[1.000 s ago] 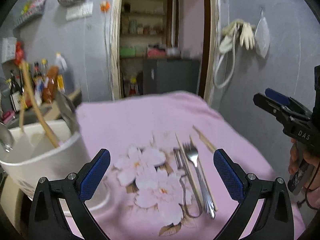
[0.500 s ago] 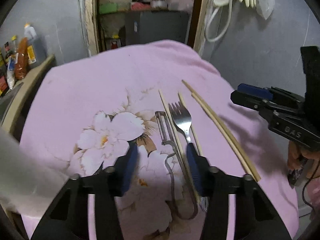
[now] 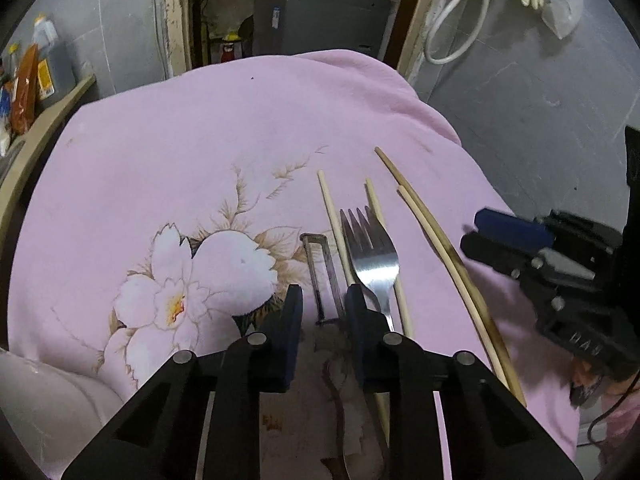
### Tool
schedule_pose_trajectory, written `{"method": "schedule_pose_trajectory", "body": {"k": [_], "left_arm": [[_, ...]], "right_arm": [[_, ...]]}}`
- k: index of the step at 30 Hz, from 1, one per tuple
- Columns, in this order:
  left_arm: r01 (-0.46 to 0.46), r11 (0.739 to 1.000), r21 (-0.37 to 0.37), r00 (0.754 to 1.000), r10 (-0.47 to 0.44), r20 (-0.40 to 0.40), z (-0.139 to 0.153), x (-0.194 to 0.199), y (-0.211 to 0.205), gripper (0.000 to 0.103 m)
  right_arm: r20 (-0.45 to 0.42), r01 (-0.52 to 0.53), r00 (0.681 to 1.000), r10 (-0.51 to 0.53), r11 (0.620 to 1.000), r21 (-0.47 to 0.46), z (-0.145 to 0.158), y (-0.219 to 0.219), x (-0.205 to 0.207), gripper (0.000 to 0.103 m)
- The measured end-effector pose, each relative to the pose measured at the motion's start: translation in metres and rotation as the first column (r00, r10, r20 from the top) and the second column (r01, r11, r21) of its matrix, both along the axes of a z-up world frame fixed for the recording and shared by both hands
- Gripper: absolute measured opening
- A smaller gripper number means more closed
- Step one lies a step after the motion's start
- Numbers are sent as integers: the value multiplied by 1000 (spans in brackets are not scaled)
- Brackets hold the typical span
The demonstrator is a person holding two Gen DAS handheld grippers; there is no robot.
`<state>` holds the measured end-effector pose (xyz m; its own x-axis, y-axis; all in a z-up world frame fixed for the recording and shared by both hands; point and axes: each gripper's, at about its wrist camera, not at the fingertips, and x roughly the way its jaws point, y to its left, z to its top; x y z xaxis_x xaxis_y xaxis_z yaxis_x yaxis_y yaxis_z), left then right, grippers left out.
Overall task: Organize utensils
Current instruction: 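Grasp a metal fork with the left tool while the right tool grasps a chopstick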
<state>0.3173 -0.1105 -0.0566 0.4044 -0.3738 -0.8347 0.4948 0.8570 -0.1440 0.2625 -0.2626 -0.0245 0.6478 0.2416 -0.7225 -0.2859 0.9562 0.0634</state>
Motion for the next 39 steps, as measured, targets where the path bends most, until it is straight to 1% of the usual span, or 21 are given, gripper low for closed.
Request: {"method": "schedule_pose_trajectory", "body": {"k": [2, 4, 8, 10, 13, 16, 20, 24, 27, 30, 31, 32, 33, 37, 39], "left_arm": [[-8, 1000, 5, 1000, 8, -2, 0, 3, -1, 19], [-4, 1000, 28, 1000, 4, 7, 0, 4, -4, 19], [2, 998, 63, 1000, -3, 21, -2, 3, -10, 16], [-1, 999, 45, 1000, 1, 9, -2, 5, -5, 14], [-6, 1000, 26, 1000, 6, -1, -3, 5, 0, 14], [-5, 999, 37, 1000, 5, -3, -1, 3, 3, 14], [1, 999, 45, 1000, -1, 0, -2, 2, 1, 14], [9, 998, 63, 1000, -9, -7, -1, 2, -1, 15], [13, 998, 66, 1000, -12, -17, -2, 4, -2, 15], [9, 997, 79, 1000, -7, -25, -3, 9, -8, 15], [6, 996, 85, 1000, -4, -26, -3, 10, -9, 14], [1, 996, 92, 1000, 1, -26, -2, 10, -10, 13], [-6, 996, 93, 1000, 9, -25, -2, 9, -11, 13], [-51, 998, 40, 998, 52, -29, -2, 6, -5, 10], [-57, 998, 16, 998, 57, -8, 0, -1, 0, 10]], "right_arm": [[-23, 4, 1000, -4, 1000, -19, -4, 1, 4, 22], [-54, 2, 999, -3, 1000, -26, -8, 1, 11, 21], [-58, 17, 998, -20, 998, -54, -9, 2, 20, 19], [-79, 18, 997, -20, 1000, -25, -8, -1, 29, 19], [-96, 22, 995, -22, 1000, -7, -10, -1, 39, 19], [-129, 19, 991, -20, 1000, -2, -14, 4, 50, 19], [-131, 41, 990, -43, 999, -17, -14, 6, 62, 18], [-171, 93, 982, -85, 995, 40, -17, -6, 83, 18], [-208, 114, 973, -99, 992, 59, -21, -11, 94, 16], [-213, 105, 972, -95, 994, 33, -20, -7, 96, 16], [-206, 105, 974, -98, 994, 25, -20, -5, 94, 15], [-200, 108, 974, -103, 994, 14, -20, -4, 93, 10], [-200, 116, 974, -111, 993, 10, -20, -5, 92, 9], [-212, 160, 966, -144, 986, 56, -18, -10, 86, 4], [-201, 165, 969, -145, 983, 85, -15, -12, 80, 4]]}}
